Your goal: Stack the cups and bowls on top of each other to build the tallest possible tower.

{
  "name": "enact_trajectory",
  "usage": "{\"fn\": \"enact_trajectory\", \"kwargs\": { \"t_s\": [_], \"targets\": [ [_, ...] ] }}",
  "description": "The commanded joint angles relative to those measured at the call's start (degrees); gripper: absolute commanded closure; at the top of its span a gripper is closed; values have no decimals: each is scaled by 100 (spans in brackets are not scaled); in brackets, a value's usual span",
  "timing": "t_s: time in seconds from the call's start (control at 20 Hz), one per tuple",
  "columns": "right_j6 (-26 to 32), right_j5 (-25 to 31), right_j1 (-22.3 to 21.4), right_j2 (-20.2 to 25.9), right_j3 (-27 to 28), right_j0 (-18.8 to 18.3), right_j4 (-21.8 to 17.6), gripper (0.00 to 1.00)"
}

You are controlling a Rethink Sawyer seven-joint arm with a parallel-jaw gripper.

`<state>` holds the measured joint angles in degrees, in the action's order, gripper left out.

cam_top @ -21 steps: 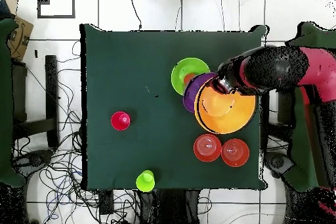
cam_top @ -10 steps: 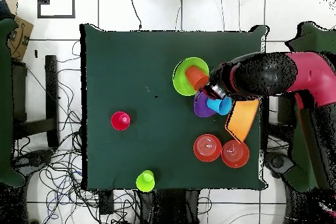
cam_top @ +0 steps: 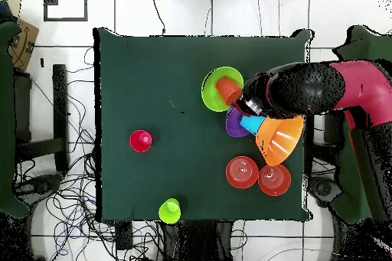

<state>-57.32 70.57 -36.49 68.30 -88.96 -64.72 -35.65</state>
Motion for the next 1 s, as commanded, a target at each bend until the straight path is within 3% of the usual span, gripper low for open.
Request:
{"fn": "enact_trajectory", "kwargs": {
  "t_s": [0.05, 0.4, 1.0],
  "targets": [
    [572, -562, 319, -401, -513, 155, -215, 0],
    [749, -29, 287, -488, -292, 218, 16, 0],
    [407, -215, 298, -578, -300, 325, 127, 0]
  ]
}}
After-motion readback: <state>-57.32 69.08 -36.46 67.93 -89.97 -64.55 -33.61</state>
